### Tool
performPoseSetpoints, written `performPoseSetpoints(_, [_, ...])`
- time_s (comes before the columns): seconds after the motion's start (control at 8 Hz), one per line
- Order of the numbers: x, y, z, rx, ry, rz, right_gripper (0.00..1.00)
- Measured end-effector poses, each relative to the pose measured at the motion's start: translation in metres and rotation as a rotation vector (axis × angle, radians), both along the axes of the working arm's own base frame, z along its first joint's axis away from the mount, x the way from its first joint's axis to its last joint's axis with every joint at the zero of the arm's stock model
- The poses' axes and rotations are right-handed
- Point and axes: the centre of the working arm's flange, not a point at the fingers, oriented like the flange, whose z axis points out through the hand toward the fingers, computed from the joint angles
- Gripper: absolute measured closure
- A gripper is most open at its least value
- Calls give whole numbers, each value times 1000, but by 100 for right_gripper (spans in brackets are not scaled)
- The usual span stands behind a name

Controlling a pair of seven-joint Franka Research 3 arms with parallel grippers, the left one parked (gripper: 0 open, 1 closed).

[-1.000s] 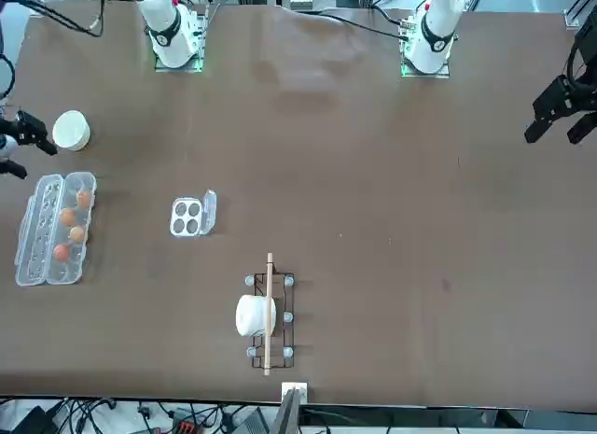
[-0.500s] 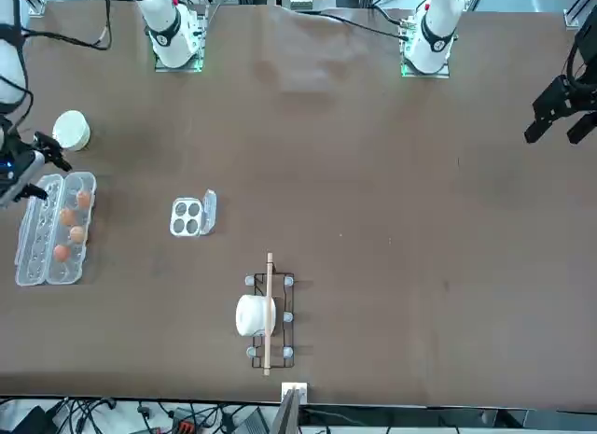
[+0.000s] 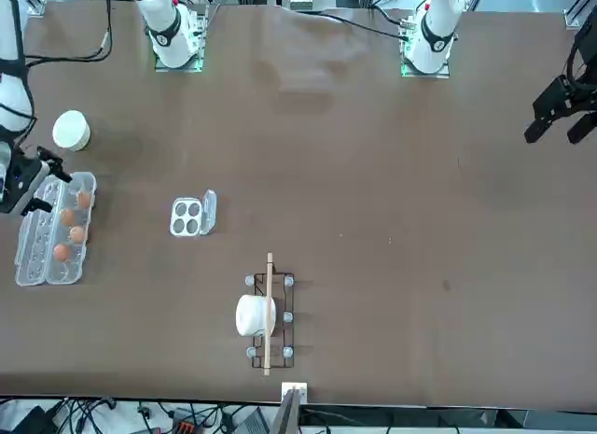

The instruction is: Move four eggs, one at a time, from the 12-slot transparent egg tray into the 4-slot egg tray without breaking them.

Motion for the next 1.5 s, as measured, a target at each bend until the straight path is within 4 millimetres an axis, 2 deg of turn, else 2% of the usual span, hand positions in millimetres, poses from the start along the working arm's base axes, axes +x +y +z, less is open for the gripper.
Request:
performPoseSetpoints(0.25, [-11,-6,-35,13,14,68,0])
performPoseSetpoints(0.75, [-32,-12,-77,-16,-54,218,5])
performPoseSetpoints(1.5, [-43,-20,-114,17,-8,228,5])
